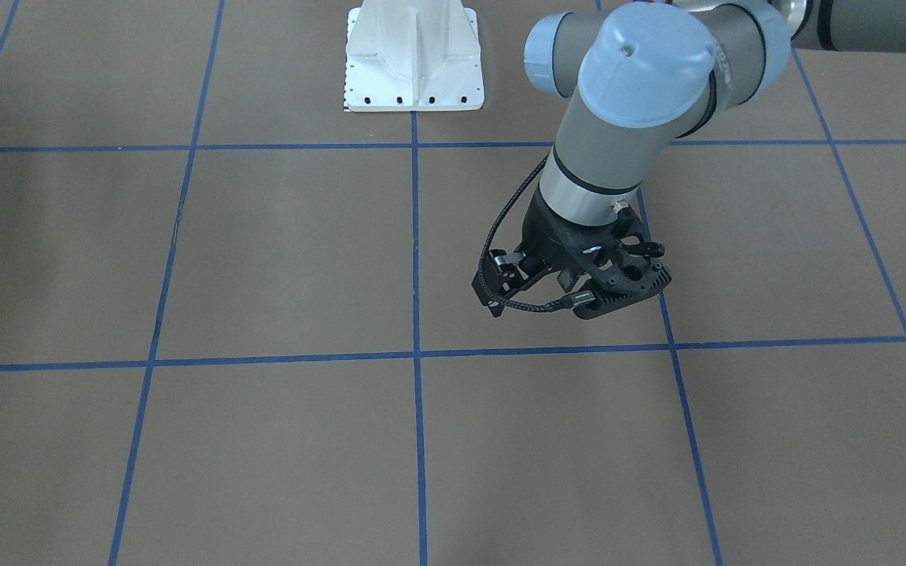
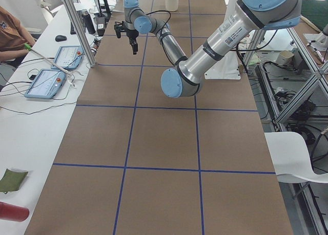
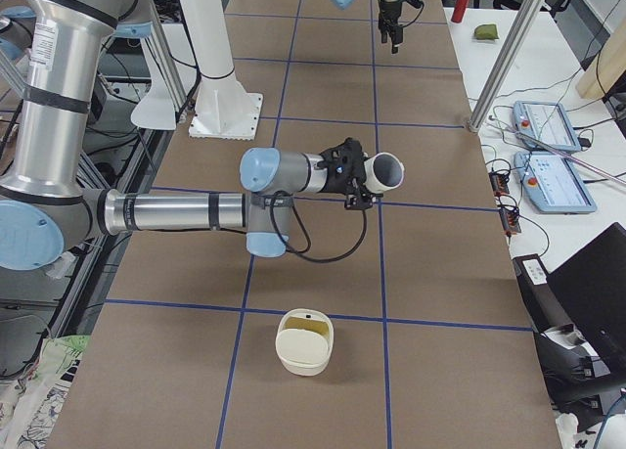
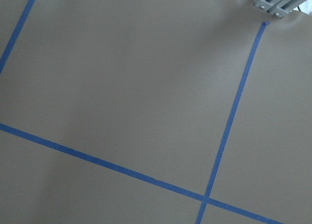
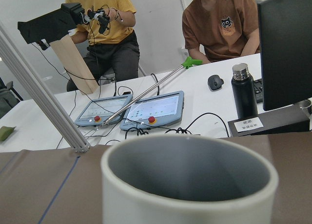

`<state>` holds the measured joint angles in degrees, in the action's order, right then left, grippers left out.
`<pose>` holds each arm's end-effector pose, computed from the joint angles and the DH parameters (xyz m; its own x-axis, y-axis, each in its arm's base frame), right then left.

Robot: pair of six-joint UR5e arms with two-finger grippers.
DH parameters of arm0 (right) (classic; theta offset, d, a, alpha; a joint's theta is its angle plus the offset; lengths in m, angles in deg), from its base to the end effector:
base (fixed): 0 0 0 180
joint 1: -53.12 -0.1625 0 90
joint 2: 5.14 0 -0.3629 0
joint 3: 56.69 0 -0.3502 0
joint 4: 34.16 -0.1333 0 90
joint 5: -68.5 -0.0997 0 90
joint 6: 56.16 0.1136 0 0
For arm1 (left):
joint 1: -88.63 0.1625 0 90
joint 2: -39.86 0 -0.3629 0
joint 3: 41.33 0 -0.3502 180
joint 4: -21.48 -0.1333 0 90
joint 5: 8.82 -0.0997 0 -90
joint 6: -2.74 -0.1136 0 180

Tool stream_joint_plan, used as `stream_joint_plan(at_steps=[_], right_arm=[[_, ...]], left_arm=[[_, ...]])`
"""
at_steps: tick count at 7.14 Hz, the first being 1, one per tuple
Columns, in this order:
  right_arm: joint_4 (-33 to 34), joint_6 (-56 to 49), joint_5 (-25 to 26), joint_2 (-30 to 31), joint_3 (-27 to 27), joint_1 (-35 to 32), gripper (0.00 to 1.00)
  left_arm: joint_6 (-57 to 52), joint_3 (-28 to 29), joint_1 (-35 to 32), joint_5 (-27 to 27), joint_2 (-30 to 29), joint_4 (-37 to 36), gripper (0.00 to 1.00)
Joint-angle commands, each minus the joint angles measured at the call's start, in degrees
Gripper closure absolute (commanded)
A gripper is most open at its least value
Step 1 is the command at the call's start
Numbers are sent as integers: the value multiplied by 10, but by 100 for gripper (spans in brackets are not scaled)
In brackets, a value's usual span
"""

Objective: Left arm hands cup to right arm to dump lemon

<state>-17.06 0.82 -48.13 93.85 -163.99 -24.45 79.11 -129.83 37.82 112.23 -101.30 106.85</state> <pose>-0.0068 -0.4136 0.3873 0.4513 -0.2155 0.8660 -0.6341 0.6054 0.4811 0.3520 -0.5500 0.1214 0.5361 -0.3381 -0.7735 0.3160 0.9300 -0.1875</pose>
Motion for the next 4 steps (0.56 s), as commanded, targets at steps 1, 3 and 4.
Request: stream_joint_plan(at_steps=[1, 3, 4], right_arm=[[137, -97, 35, -81, -5, 36, 79], [263, -162, 185, -158, -6, 133, 79], [309, -209, 268, -182, -6, 182, 79]], left_arm=[[-23, 0, 0, 4, 0, -1, 0], [-24, 0, 0, 5, 0, 0, 0], [-25, 1, 0, 5, 0, 0, 0]])
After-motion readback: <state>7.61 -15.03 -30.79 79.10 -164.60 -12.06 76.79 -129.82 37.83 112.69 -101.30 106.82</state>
